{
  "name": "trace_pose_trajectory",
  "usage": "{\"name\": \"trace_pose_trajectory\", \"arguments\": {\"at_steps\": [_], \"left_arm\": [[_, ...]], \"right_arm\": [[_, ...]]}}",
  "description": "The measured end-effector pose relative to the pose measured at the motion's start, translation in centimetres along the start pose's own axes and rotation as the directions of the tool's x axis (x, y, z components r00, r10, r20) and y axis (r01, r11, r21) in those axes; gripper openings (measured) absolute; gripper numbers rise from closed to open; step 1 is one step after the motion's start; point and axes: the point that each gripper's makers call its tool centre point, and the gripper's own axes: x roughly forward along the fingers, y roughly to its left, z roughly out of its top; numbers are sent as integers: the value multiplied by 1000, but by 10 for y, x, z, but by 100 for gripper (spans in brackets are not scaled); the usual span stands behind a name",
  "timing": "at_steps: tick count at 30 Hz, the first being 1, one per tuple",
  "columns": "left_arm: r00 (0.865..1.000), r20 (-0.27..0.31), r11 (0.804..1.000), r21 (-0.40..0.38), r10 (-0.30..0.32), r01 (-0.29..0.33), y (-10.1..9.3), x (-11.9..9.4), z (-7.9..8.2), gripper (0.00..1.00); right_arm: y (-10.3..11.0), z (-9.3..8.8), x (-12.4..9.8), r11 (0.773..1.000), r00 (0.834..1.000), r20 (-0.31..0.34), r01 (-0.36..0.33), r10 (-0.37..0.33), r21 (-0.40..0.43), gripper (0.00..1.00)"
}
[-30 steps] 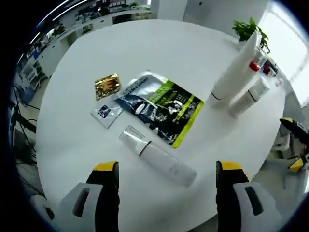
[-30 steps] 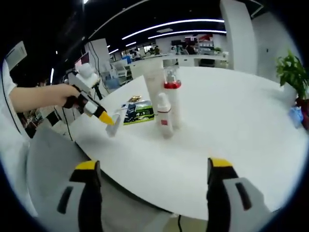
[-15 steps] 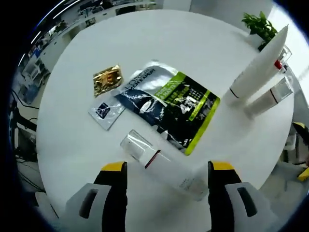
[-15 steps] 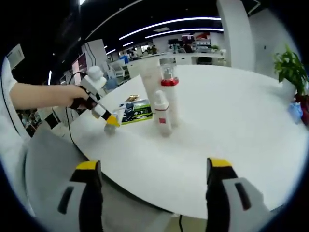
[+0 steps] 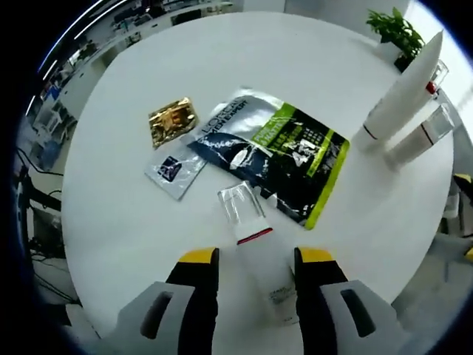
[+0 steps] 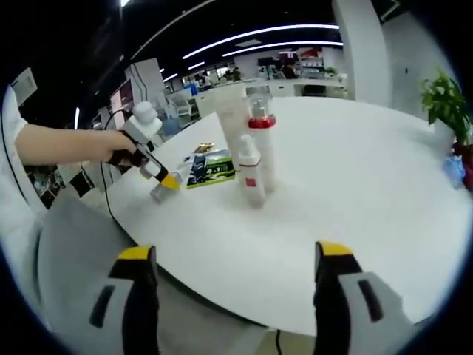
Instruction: Arrange the skincare products in the storage area until every visible bottle or jar stands upright without overlapping.
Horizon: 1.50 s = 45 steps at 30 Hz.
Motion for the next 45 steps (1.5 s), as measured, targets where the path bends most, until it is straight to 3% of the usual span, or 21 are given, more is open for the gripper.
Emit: {"name": "trace_pose_trajectory", "arguments": {"at_steps": [4,13,18,20,21,26,33,39,42,43,44,45], "left_arm": [[1000,20,1000,28,13,-14,10,0,-1,19],[997,70,1000,5,-19,19,11,-4,-2,17],[989,124,990,-105,-83,96,7,-6,-3,17],[988,124,988,-116,-91,106,8,-8,-7,17],[980,160,980,-137,-119,142,3,-11,-4,17],[958,224,957,-189,-178,222,-6,-22,-5,17],[897,344,907,-216,-276,362,-27,-50,2,17],[855,395,875,-203,-337,439,-46,-74,6,17],[821,419,859,-159,-387,486,-61,-89,7,17],[807,431,853,-142,-403,502,-65,-94,8,17],[782,451,838,-121,-431,531,-71,-101,10,17],[770,459,830,-114,-444,546,-74,-106,10,17]], "right_arm": [[2,1,2,1000,1000,-4,-8,8,-6,87],[6,3,5,1000,1000,-7,-21,21,-15,87],[7,7,3,1000,1000,2,-25,25,-19,86],[8,9,2,1000,1000,8,-28,28,-14,86],[9,10,2,999,1000,11,-30,30,-12,86],[15,14,3,999,999,23,-50,50,0,85],[28,24,2,995,994,45,-104,104,0,79],[34,35,0,990,988,76,-137,135,19,78],[39,44,-2,986,982,102,-163,159,30,78],[41,47,-2,985,980,109,-171,167,31,77],[43,50,-2,982,977,117,-184,179,34,77],[46,53,-3,980,974,123,-196,190,36,75]]}}
